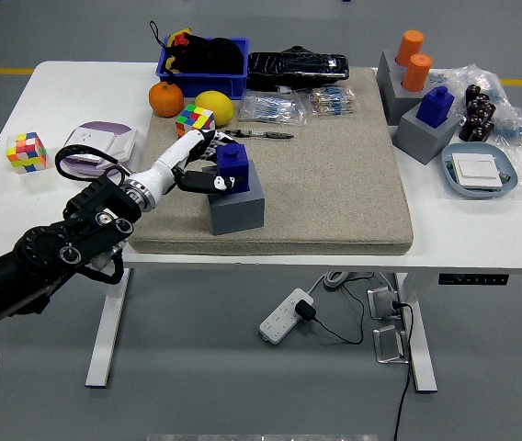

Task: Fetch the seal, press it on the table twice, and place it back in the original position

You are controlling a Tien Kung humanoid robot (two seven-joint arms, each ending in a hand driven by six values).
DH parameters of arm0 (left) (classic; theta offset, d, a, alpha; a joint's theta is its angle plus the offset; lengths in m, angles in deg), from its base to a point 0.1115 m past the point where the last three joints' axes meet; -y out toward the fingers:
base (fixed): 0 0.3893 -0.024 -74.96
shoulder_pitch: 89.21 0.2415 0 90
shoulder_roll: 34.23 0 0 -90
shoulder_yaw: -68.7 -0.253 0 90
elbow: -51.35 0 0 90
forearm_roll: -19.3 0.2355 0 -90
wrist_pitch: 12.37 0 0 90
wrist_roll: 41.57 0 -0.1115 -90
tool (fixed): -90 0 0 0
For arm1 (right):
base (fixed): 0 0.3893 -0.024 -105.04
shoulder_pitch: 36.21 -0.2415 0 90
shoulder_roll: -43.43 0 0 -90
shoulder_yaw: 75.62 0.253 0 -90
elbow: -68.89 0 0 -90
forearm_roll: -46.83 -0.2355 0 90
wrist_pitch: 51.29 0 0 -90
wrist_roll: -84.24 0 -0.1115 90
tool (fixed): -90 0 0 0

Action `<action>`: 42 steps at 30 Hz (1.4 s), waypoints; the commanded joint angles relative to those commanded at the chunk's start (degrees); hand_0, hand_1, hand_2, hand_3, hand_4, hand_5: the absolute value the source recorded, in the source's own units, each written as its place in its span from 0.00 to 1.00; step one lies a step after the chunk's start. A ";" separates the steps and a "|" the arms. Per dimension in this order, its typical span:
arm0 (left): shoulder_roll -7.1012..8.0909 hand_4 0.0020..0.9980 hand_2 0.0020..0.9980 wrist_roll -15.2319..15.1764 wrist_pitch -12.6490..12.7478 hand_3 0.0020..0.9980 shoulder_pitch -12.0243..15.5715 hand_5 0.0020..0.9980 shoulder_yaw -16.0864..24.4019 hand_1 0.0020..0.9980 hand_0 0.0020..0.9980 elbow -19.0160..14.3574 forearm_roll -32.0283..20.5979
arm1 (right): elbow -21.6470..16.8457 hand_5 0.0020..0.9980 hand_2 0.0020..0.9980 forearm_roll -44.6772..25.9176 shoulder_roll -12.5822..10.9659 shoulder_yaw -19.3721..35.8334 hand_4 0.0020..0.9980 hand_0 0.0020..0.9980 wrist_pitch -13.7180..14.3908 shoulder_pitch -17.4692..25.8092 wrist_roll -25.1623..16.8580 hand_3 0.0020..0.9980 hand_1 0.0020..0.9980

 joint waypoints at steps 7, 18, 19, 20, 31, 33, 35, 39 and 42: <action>0.04 1.00 0.86 1.04 -0.65 0.82 -0.02 0.00 0.19 0.86 0.83 0.05 0.63 | 0.02 0.50 0.68 0.02 0.04 0.08 0.72 0.81 0.00 -0.02 0.00 0.68 0.71; 0.06 1.00 0.85 0.98 -0.40 0.82 0.00 0.00 0.57 0.86 0.84 -0.19 0.44 | 0.00 0.50 0.68 -0.02 0.11 0.15 0.72 0.81 0.01 -0.02 0.00 0.68 0.71; 0.06 1.00 0.85 0.97 -0.40 0.82 -0.01 0.00 0.66 0.86 0.84 -0.24 0.36 | 0.00 0.50 0.68 -0.02 0.13 0.14 0.72 0.81 0.01 -0.01 -0.01 0.68 0.71; 0.10 1.00 0.85 0.93 -0.38 0.82 -0.05 0.00 0.79 0.86 0.84 -0.36 0.33 | 0.00 0.50 0.68 -0.05 0.16 0.13 0.72 0.81 0.01 0.00 -0.02 0.68 0.71; 0.19 1.00 0.82 0.76 -0.33 0.80 -0.10 0.00 1.33 0.81 0.82 -0.71 -0.35 | -0.05 0.50 0.68 -0.12 0.23 0.07 0.72 0.81 0.03 -0.03 -0.06 0.68 0.71; 0.24 1.00 0.82 0.71 -0.33 0.80 -0.20 0.00 1.34 0.81 0.82 -0.69 -0.31 | -0.05 0.50 0.68 -0.14 0.28 0.14 0.72 0.81 0.04 -0.03 -0.06 0.68 0.71; 0.32 1.00 0.83 0.62 -0.32 0.81 -0.26 0.01 1.81 0.82 0.82 -0.59 -0.39 | -0.04 0.50 0.68 -0.17 0.27 0.11 0.72 0.81 0.01 -0.04 -0.04 0.68 0.71; 0.36 1.00 0.83 0.51 -0.85 0.81 -0.19 0.01 2.64 0.82 0.82 -0.15 -0.80 | -0.06 0.50 0.68 -0.17 0.22 0.19 0.72 0.81 0.06 -0.01 -0.02 0.68 0.71; 0.38 1.00 0.98 1.02 -2.06 0.93 -0.15 0.14 2.86 0.98 0.91 -0.05 -0.81 | 0.00 0.50 0.68 -0.13 0.21 0.11 0.72 0.80 0.02 0.03 0.01 0.68 0.71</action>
